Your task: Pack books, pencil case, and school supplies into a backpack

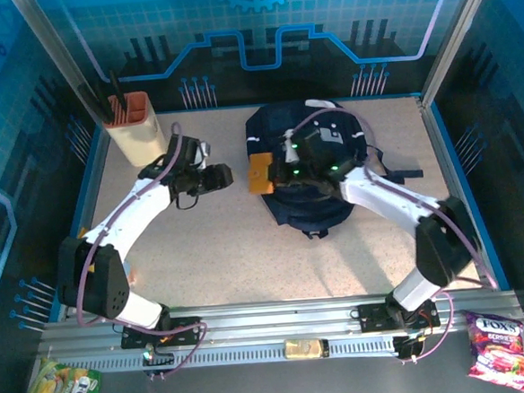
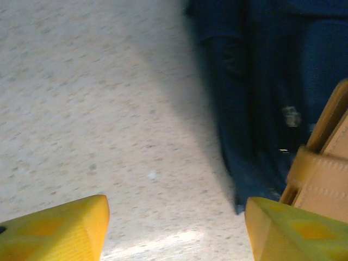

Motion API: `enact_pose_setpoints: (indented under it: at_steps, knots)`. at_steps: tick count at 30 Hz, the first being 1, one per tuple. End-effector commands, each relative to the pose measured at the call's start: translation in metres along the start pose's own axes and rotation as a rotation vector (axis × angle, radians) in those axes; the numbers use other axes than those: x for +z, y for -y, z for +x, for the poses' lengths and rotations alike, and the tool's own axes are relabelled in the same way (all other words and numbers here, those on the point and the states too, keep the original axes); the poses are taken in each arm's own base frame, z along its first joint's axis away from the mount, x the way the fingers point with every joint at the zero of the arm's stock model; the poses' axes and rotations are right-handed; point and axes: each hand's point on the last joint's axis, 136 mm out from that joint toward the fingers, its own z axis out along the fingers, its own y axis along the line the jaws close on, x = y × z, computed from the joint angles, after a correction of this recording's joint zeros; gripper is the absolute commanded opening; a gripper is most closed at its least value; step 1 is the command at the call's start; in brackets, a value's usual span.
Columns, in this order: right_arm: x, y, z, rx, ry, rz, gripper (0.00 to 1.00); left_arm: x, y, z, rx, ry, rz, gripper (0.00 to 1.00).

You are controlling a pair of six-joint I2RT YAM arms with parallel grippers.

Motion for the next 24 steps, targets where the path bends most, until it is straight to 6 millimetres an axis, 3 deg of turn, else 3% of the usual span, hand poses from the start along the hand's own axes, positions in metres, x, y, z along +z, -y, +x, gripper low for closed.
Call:
enact_pose_setpoints:
  at_steps: [1, 8, 12, 17, 24]
  knots:
    - [-0.038, 0.026, -0.025, 0.016, 0.142, 0.067, 0.03, 0.000, 0.046, -0.016, 0.208, 0.054, 0.040, 0.72]
    - [-0.122, 0.097, -0.036, 0.125, 0.329, 0.275, 0.03, 0.031, 0.137, 0.004, 0.666, 0.020, 0.118, 0.81]
    - [-0.161, 0.129, -0.032, 0.194, 0.406, 0.372, 0.03, 0.051, 0.168, 0.025, 0.898, -0.032, 0.142, 0.81]
    - [-0.197, 0.155, -0.024, 0.262, 0.467, 0.465, 0.03, 0.074, 0.189, 0.048, 1.091, -0.121, 0.165, 0.77]
    - [-0.207, 0.177, -0.009, 0.337, 0.471, 0.503, 0.04, 0.105, 0.186, 0.057, 1.167, -0.239, 0.136, 0.72]
